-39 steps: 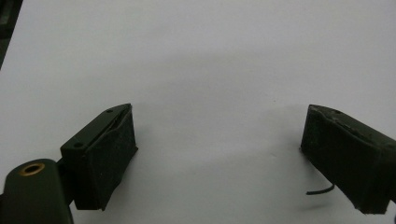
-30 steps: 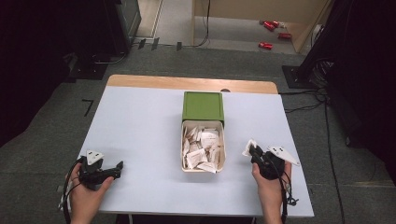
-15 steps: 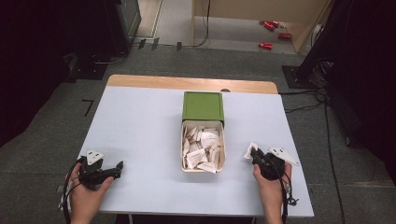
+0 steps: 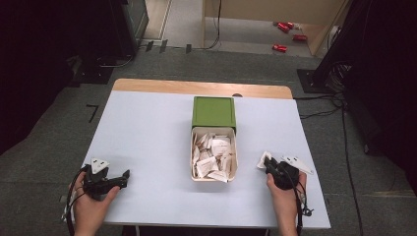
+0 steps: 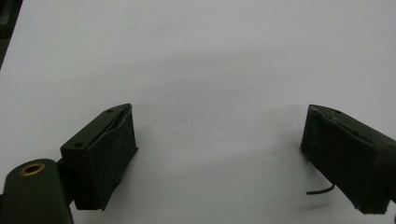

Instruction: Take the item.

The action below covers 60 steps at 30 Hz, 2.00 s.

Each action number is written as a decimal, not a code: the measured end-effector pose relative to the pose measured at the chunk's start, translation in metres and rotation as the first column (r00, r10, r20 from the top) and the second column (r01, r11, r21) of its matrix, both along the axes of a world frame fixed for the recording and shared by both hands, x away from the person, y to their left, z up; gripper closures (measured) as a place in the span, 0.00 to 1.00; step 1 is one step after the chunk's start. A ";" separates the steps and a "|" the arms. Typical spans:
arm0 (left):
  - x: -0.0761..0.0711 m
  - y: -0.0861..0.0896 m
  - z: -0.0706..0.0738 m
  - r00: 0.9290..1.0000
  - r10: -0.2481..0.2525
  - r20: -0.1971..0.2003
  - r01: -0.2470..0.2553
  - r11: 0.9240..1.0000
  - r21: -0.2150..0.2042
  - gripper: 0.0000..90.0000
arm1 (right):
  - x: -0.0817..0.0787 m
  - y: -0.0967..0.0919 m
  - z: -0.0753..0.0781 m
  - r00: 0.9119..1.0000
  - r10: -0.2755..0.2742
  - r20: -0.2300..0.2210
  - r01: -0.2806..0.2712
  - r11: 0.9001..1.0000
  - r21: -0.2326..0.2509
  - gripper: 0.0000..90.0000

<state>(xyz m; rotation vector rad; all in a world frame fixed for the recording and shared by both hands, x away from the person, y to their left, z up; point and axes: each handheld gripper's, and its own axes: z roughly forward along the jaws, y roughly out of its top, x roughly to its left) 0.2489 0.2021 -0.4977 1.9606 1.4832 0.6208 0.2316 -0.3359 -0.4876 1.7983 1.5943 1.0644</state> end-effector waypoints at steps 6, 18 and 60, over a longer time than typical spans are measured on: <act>0.000 0.000 0.000 1.000 0.000 0.000 0.000 1.000 0.000 0.12 | 0.001 -0.001 -0.003 1.000 -0.002 -0.010 0.002 1.000 -0.005 0.83; 0.000 0.000 0.000 1.000 0.000 0.000 0.000 1.000 0.000 0.12 | 0.001 -0.004 -0.004 1.000 -0.009 -0.013 0.008 1.000 -0.014 0.80; 0.000 0.000 0.000 1.000 0.000 0.000 0.000 1.000 0.000 0.12 | -0.015 0.010 0.052 0.998 0.050 0.041 -0.050 0.999 0.007 0.01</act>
